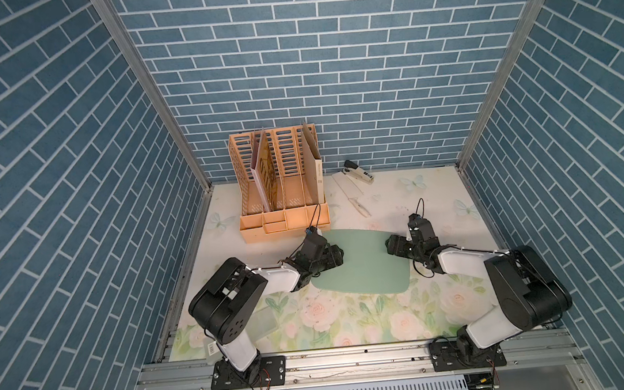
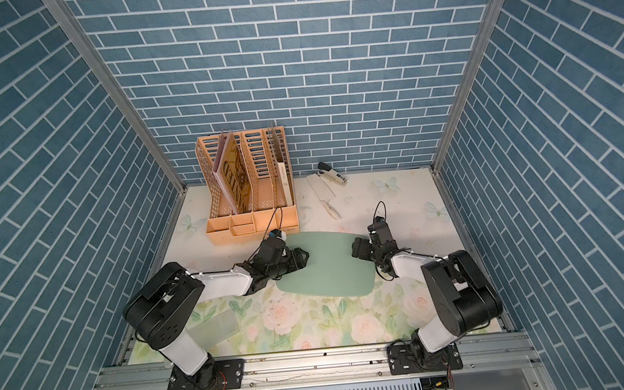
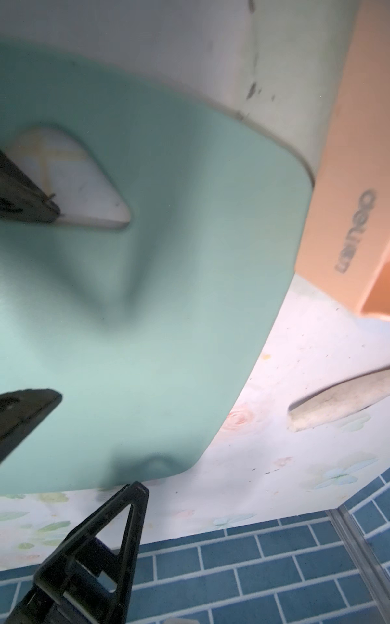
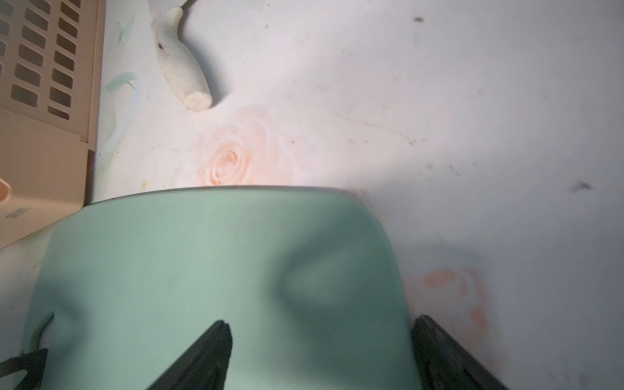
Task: Align the knife with the edge of the cutting board
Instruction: Adjust the distractor at the corner of the board.
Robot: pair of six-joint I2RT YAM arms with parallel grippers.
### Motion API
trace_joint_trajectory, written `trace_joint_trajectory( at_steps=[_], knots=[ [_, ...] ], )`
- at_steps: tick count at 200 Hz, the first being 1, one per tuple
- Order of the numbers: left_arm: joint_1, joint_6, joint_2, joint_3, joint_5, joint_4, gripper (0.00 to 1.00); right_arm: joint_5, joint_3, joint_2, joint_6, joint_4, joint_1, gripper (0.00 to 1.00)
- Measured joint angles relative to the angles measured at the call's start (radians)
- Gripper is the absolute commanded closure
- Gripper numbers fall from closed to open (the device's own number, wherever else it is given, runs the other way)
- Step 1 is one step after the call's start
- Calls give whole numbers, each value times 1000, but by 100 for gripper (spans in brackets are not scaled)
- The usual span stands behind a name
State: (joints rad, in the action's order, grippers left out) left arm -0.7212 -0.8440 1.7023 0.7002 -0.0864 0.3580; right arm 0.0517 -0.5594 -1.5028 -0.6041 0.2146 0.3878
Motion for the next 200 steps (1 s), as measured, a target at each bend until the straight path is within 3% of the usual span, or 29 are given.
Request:
trace_joint_trajectory(
  at_steps=[42,79,106,159,200],
  knots=[
    [-90,-10,34,72,49,-69,20,-87,104,137,-2,-62,-3,13],
    [-47,87,206,363,54,-271,20,-148,104,124,-4,-60,-5,13],
    [7,141,304,498,6,-296,20,-162,101,109,-20,-40,-5,13],
    [77,218,369,589,-88,-307,20,-163,33,32,-28,-35,-5,14],
    [133,234,360,560,-149,-275,19,-150,-44,-49,-28,-26,-5,13]
  ],
)
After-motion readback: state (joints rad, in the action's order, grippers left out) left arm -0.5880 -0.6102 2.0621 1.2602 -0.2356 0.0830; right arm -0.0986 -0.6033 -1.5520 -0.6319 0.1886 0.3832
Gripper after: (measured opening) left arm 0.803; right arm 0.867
